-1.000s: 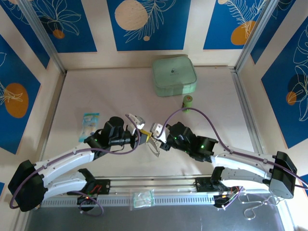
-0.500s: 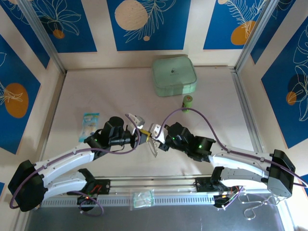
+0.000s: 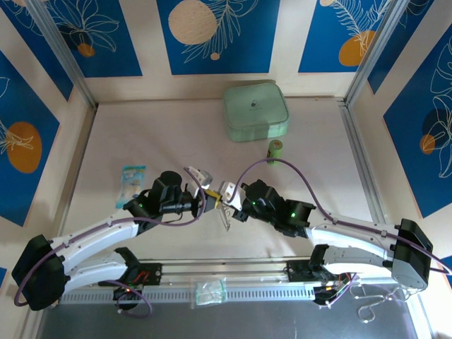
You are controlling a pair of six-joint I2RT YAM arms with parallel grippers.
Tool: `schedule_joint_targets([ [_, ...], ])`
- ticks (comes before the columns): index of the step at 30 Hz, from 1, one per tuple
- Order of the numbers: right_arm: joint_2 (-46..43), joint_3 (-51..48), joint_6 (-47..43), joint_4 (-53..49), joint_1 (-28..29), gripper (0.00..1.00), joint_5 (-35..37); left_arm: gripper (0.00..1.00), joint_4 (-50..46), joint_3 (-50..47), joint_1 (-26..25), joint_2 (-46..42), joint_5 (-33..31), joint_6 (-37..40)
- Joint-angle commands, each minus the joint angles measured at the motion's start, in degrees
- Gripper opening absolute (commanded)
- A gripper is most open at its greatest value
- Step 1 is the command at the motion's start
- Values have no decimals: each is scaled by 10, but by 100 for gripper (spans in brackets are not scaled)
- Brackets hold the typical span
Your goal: Put the keys on the keyring
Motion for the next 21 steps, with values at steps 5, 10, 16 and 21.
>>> schedule_joint_targets([
  [5, -9, 6, 5, -2, 6, 0, -21, 0, 33, 19, -4, -1, 1, -11],
  [10, -12, 6, 12, -10, 7, 0, -32, 0, 38, 18, -4, 0, -2, -14],
  [16, -6, 7, 17, -9, 7, 0, -46, 0, 44, 17, -3, 1, 3, -17],
  [21, 0, 10, 21, -7, 7, 0, -62, 0, 43, 16, -3, 1, 3, -14],
])
